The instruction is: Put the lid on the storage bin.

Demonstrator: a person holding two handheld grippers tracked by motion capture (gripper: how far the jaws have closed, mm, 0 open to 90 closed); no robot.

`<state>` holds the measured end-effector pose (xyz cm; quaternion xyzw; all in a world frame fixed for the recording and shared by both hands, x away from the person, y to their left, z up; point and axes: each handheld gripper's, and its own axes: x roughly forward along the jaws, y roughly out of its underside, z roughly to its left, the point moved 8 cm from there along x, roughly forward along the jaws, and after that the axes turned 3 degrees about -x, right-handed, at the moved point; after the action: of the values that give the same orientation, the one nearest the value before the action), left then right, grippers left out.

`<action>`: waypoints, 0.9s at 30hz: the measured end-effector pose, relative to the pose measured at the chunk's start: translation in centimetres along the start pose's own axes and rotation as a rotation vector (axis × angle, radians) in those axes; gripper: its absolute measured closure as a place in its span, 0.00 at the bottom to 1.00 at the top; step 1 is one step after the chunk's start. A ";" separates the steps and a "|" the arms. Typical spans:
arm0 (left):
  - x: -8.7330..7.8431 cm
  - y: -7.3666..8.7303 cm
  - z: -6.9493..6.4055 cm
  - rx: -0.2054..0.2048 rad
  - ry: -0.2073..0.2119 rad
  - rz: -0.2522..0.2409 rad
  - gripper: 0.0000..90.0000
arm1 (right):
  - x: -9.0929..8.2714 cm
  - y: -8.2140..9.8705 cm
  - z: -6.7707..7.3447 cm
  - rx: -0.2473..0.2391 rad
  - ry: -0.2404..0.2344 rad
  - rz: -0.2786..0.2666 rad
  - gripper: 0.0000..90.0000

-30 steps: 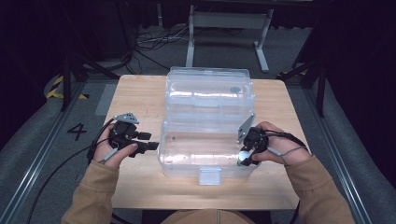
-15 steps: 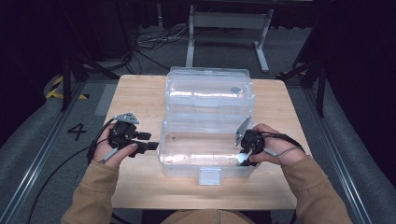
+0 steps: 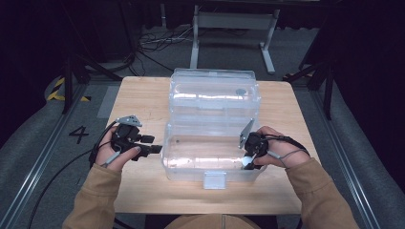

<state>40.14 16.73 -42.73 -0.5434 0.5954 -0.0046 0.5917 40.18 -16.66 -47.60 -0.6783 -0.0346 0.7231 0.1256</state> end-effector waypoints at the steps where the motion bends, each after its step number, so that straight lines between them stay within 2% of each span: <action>1: 0.0 0.0 0.0 0.000 0.000 0.000 0.49 | 0.1 0.0 0.0 -0.001 0.001 0.000 0.56; 17: 0.0 0.0 0.0 0.000 0.000 0.001 0.49 | 0.8 0.2 -0.5 0.007 -0.006 0.030 0.56; 18: 0.0 0.0 0.0 0.000 0.000 0.001 0.49 | 0.9 0.3 -0.6 -0.003 -0.005 0.032 0.56; 27: 0.0 0.0 0.0 -0.002 0.000 0.001 0.49 | 0.9 0.6 -0.6 0.018 -0.009 0.053 0.56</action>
<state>40.16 16.71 -42.77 -0.5437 0.5956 -0.0038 0.5914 40.63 -17.15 -48.62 -0.6748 -0.0108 0.7293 0.1126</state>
